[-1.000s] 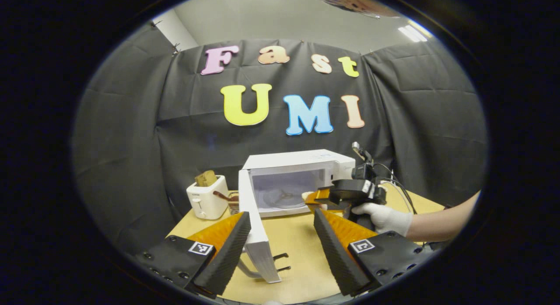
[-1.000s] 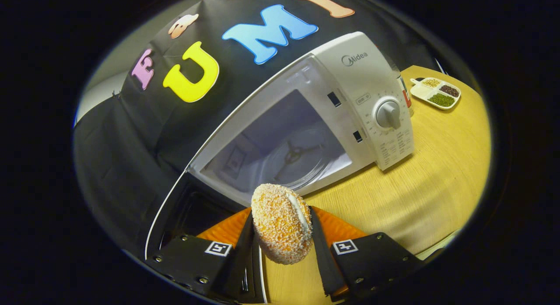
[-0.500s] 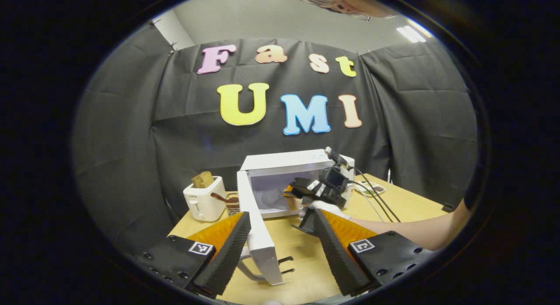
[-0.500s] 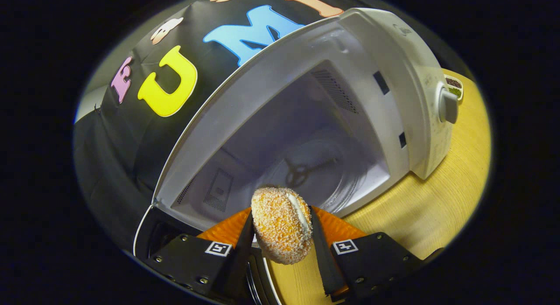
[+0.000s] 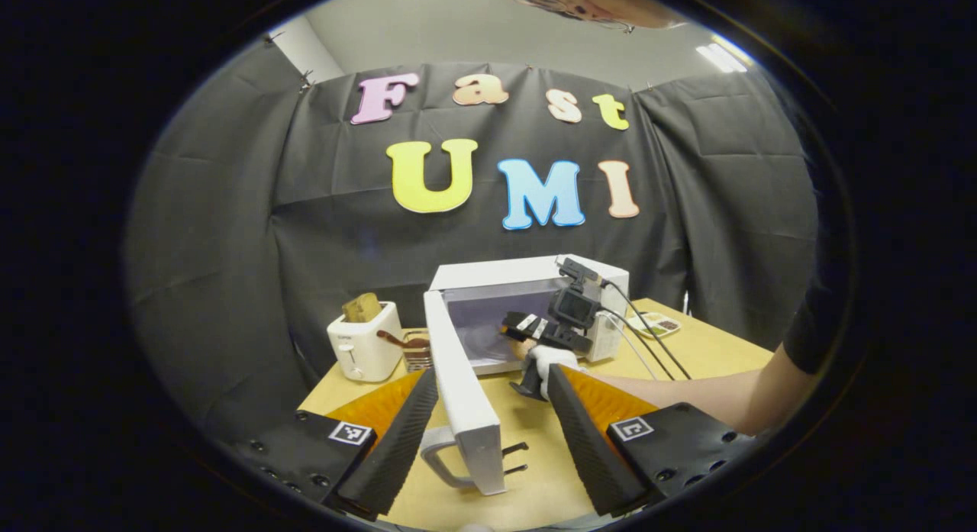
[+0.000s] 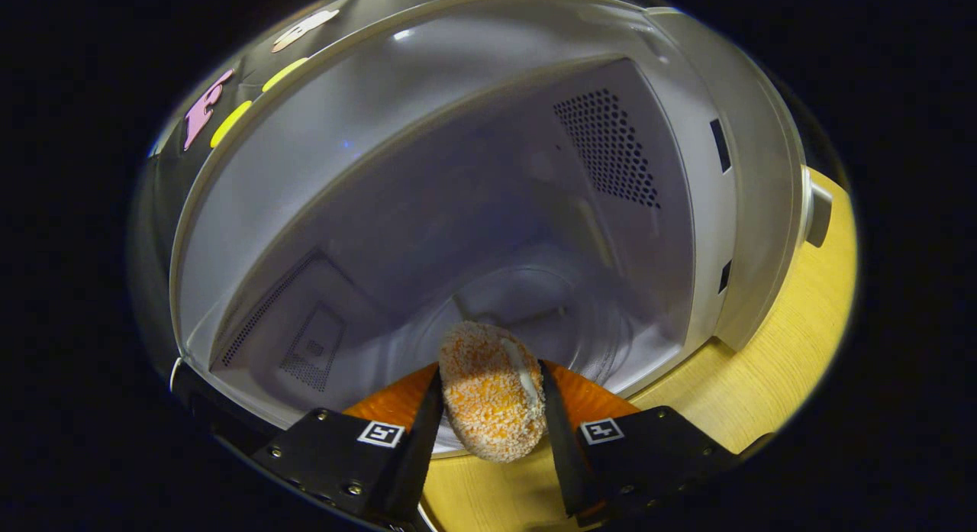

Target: Open the microwave oven with the left hand, put the food in, and close the microwave oven.

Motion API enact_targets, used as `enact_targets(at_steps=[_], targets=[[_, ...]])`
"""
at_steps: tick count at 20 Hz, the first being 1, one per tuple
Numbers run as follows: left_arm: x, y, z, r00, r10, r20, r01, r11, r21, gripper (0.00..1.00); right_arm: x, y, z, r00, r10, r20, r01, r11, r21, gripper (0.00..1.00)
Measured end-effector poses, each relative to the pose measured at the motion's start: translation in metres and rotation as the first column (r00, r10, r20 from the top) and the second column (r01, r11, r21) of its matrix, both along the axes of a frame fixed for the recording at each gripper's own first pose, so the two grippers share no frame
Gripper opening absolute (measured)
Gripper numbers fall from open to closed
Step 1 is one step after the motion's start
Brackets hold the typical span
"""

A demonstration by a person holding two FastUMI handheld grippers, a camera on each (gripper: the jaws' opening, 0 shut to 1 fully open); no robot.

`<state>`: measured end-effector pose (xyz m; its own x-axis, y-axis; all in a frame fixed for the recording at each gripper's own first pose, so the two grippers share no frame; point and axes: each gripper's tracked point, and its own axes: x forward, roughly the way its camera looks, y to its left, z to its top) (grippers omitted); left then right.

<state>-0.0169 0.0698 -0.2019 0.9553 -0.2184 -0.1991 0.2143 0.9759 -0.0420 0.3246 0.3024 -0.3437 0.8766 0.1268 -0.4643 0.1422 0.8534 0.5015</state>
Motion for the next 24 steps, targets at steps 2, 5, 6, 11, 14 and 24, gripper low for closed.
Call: enact_targets(at_steps=[2,5,6,11,14,24], targets=[[0.003,0.001,0.005,1.000,0.002,0.004,-0.002,1.000,-0.003,0.97,0.001,-0.001,-0.001,1.000,-0.005,-0.005,0.005,1.000,0.002,0.73],[0.005,-0.001,0.009,1.000,-0.001,0.022,0.001,1.000,0.010,0.97,0.000,-0.006,0.009,1.000,0.002,0.002,-0.002,1.000,-0.012,0.91],[0.004,-0.002,0.009,1.000,-0.002,0.024,0.001,1.000,0.016,0.99,0.001,-0.005,0.010,1.000,0.006,0.011,-0.006,1.000,-0.028,0.99],[0.004,0.003,0.015,0.999,0.006,0.042,-0.007,1.000,0.014,0.97,-0.033,-0.016,0.037,0.995,0.090,0.048,-0.084,0.989,-0.120,0.98],[0.000,0.009,0.017,0.998,0.016,0.057,-0.017,1.000,0.020,0.97,-0.074,-0.026,0.056,0.982,0.181,0.061,-0.168,0.971,-0.169,0.98],[-0.007,0.091,0.014,0.972,0.218,0.090,-0.222,0.974,0.040,0.99,-0.192,-0.120,0.146,0.943,0.252,0.218,-0.163,0.920,-0.358,0.98]])
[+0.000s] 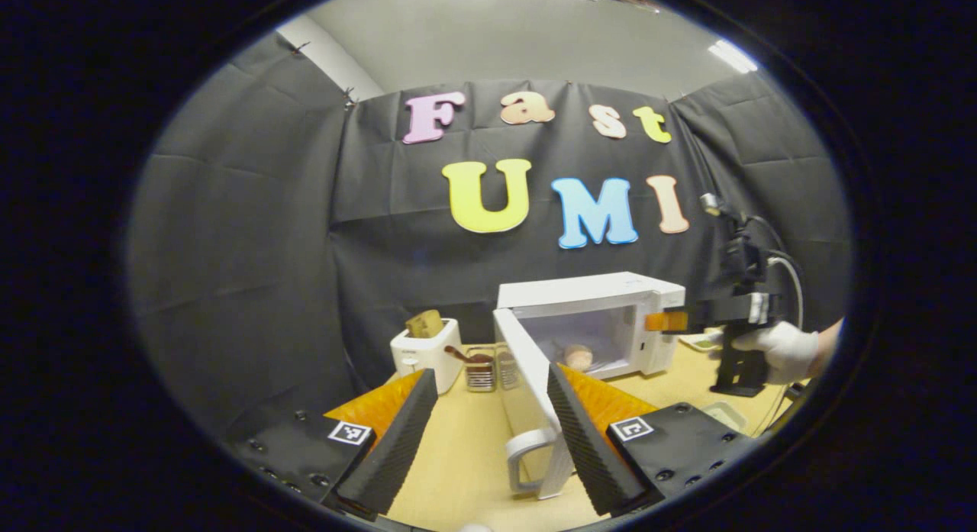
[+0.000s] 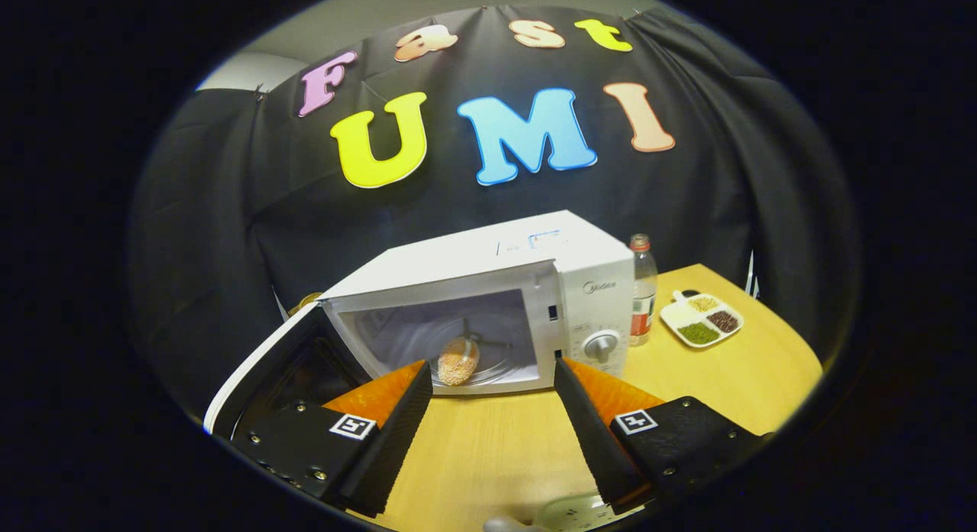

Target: Open the microwave oven with the left hand, put the food in, and close the microwave oven.

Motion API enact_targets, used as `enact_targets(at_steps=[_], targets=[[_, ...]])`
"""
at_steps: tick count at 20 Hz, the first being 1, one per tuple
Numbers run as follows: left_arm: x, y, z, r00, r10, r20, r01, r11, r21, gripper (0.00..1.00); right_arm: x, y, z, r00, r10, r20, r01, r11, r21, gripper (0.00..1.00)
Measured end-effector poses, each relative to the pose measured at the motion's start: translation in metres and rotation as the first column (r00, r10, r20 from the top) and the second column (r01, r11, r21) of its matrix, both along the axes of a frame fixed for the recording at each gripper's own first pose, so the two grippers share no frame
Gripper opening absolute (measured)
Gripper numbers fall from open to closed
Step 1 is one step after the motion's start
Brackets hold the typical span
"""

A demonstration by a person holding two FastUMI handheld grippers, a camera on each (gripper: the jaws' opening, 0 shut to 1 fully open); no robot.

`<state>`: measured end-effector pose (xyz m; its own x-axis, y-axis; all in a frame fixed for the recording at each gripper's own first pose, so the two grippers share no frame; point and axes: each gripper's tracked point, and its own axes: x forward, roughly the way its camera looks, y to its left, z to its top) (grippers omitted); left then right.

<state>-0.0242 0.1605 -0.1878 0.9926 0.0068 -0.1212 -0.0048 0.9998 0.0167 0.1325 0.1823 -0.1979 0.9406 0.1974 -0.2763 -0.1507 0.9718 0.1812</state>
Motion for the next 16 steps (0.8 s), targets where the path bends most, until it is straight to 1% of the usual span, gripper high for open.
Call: enact_targets(at_steps=[2,3,5,6,8,10,12,13,14,15,16], targets=[[-0.002,0.023,-0.007,0.998,0.055,-0.001,-0.055,0.998,0.022,0.99,-0.025,-0.013,0.014,0.999,0.025,0.041,-0.024,0.999,-0.033,0.98],[-0.001,0.034,-0.013,0.997,0.080,0.001,-0.080,0.997,0.022,0.99,-0.040,-0.021,0.017,0.998,0.035,0.044,-0.032,0.998,-0.055,0.98],[0.004,0.048,-0.029,0.993,0.117,-0.012,-0.117,0.993,0.019,0.99,-0.069,-0.030,0.018,0.998,0.061,0.022,-0.059,0.995,-0.082,0.98],[0.006,0.050,-0.037,0.992,0.127,-0.016,-0.126,0.992,0.018,0.97,-0.083,-0.036,0.018,0.998,0.064,0.010,-0.063,0.995,-0.082,0.98],[0.009,0.053,-0.063,0.989,0.139,-0.041,-0.138,0.990,0.026,0.97,-0.103,-0.046,0.024,0.998,0.064,-0.009,-0.064,0.995,-0.080,0.98],[0.008,0.046,-0.087,0.987,0.141,-0.071,-0.139,0.990,0.034,0.98,-0.115,-0.054,0.032,0.998,0.065,-0.019,-0.067,0.994,-0.091,0.98],[0.007,0.038,-0.112,0.986,0.132,-0.103,-0.128,0.991,0.043,0.99,-0.119,-0.061,0.040,0.998,0.067,-0.021,-0.069,0.992,-0.102,0.98],[0.007,0.034,-0.119,0.985,0.130,-0.114,-0.126,0.991,0.045,1.00,-0.118,-0.064,0.044,0.998,0.066,-0.014,-0.067,0.992,-0.106,0.93],[0.007,0.033,-0.123,0.984,0.131,-0.117,-0.127,0.991,0.042,0.99,-0.119,-0.067,0.048,0.998,0.065,-0.013,-0.066,0.992,-0.110,0.98],[0.007,0.030,-0.124,0.984,0.132,-0.118,-0.129,0.991,0.033,0.94,-0.118,-0.068,0.049,0.998,0.067,-0.019,-0.069,0.992,-0.108,0.98],[0.007,0.026,-0.123,0.984,0.129,-0.119,-0.128,0.992,0.016,0.94,-0.119,-0.068,0.048,0.997,0.072,-0.024,-0.074,0.991,-0.107,0.98]])
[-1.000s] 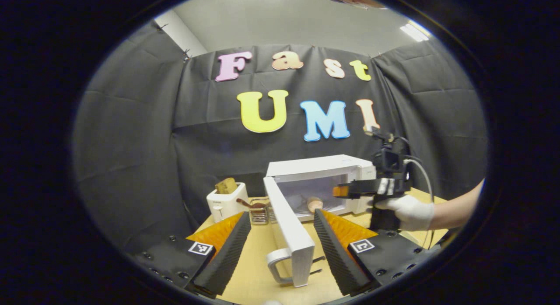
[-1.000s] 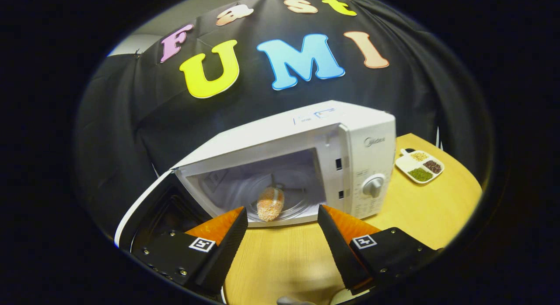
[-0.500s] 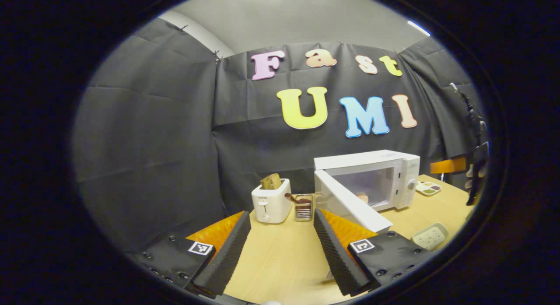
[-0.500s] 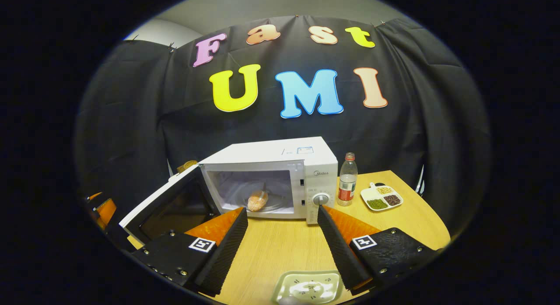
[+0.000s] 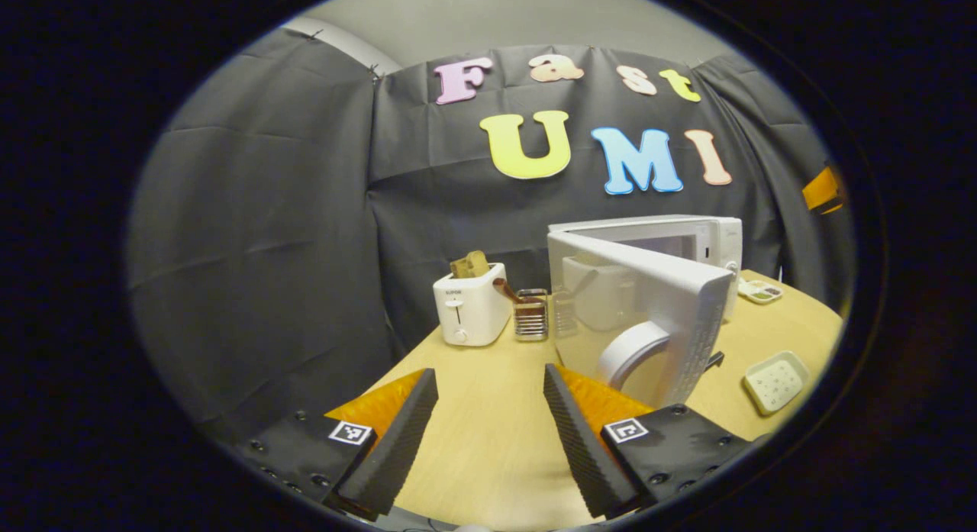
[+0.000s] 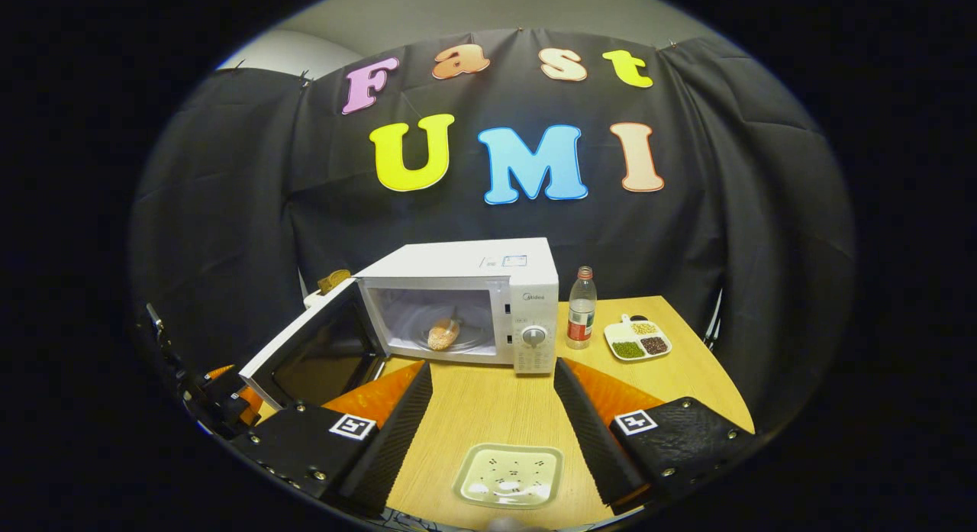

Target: Open the microwave oven with the left hand, put the food in, and close the microwave oven.

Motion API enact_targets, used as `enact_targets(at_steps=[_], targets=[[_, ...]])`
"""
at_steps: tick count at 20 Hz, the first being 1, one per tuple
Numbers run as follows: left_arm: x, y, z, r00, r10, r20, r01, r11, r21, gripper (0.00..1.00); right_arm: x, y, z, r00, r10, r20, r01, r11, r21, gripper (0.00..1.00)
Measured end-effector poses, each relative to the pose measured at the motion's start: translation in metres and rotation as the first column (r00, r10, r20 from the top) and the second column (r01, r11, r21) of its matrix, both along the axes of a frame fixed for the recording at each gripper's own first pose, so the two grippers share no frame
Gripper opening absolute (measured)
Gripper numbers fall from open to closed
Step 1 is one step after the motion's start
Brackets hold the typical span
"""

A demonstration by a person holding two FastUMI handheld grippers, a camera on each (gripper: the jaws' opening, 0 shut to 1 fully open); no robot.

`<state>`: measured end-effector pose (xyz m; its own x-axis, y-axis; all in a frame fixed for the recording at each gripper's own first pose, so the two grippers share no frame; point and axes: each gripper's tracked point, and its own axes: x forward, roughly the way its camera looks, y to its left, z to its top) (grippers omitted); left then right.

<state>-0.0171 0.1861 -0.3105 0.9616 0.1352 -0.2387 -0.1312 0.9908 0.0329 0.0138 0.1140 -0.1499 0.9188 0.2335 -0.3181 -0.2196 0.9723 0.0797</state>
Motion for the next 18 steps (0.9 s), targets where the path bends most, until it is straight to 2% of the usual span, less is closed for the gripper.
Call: enact_targets(at_steps=[2,3,4,12,18], targets=[[0.000,-0.017,-0.003,1.000,-0.018,-0.006,0.018,1.000,-0.023,0.94,0.002,-0.004,-0.002,1.000,0.003,-0.011,-0.003,1.000,-0.005,0.98],[-0.001,-0.027,-0.005,0.999,-0.034,-0.007,0.034,0.999,-0.017,0.94,0.002,-0.005,-0.004,1.000,0.006,-0.014,-0.006,1.000,0.000,0.93],[-0.002,-0.039,-0.003,0.998,-0.055,-0.007,0.054,0.998,-0.012,0.94,0.003,-0.007,-0.006,1.000,0.004,-0.020,-0.004,1.000,0.004,0.98],[0.019,-0.143,0.003,0.980,-0.198,0.010,0.198,0.979,-0.056,0.95,0.003,-0.048,-0.008,0.999,-0.032,-0.037,0.032,0.999,0.011,0.98],[0.043,-0.221,0.002,0.950,-0.313,0.014,0.313,0.948,-0.058,0.95,0.005,-0.086,-0.013,0.995,-0.082,-0.054,0.083,0.996,0.019,0.98]])
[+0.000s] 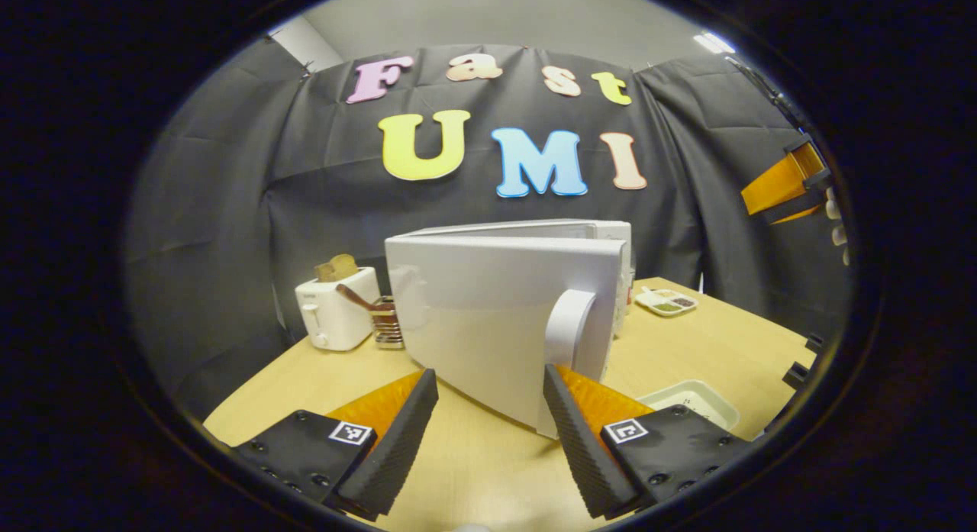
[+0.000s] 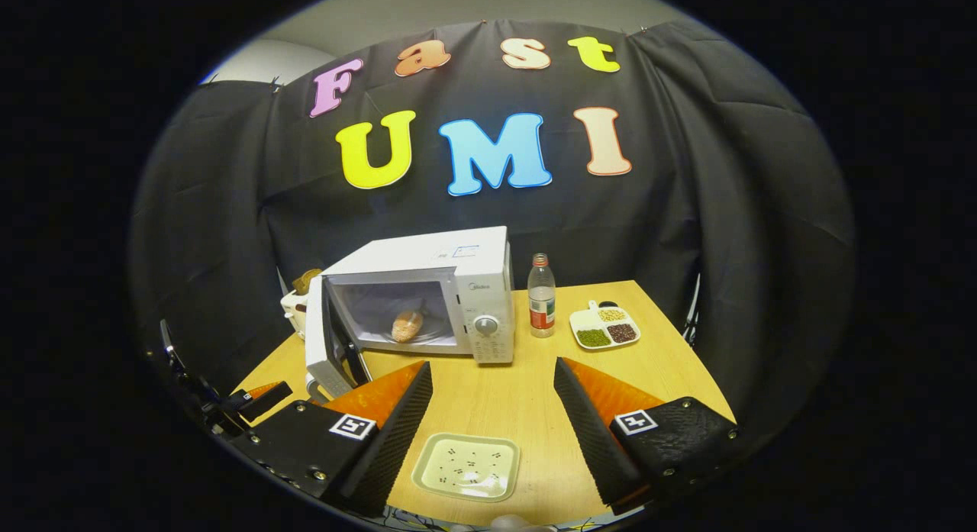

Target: Open the microwave oven with the left hand, put the food in, and close the microwave oven.

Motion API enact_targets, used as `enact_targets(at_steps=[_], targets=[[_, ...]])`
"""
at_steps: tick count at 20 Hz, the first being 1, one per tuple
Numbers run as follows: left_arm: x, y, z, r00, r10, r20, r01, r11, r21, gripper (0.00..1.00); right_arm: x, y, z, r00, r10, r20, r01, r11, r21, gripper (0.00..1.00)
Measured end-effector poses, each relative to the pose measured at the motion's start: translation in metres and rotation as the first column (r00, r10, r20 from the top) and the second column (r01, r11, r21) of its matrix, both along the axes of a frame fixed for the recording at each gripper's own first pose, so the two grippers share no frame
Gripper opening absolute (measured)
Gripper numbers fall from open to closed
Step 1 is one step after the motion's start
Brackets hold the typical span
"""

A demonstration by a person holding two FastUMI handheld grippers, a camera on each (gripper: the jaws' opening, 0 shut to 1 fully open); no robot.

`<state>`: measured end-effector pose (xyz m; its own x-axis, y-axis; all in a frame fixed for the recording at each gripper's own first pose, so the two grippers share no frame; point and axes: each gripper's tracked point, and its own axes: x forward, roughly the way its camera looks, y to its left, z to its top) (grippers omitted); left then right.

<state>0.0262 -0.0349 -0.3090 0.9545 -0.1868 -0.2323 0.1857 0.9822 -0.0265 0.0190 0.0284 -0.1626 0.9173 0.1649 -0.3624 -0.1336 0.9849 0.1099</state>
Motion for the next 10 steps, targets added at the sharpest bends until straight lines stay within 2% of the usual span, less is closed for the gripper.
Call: enact_targets(at_steps=[7,10], targets=[[0.063,-0.067,0.009,0.997,-0.073,0.035,0.074,0.997,-0.037,0.95,0.014,-0.033,-0.011,0.999,-0.047,-0.023,0.047,0.999,0.011,0.98],[0.085,-0.088,-0.002,0.996,-0.084,0.018,0.085,0.995,-0.051,0.94,0.024,-0.045,-0.014,0.997,-0.063,-0.032,0.064,0.998,0.020,0.98]])
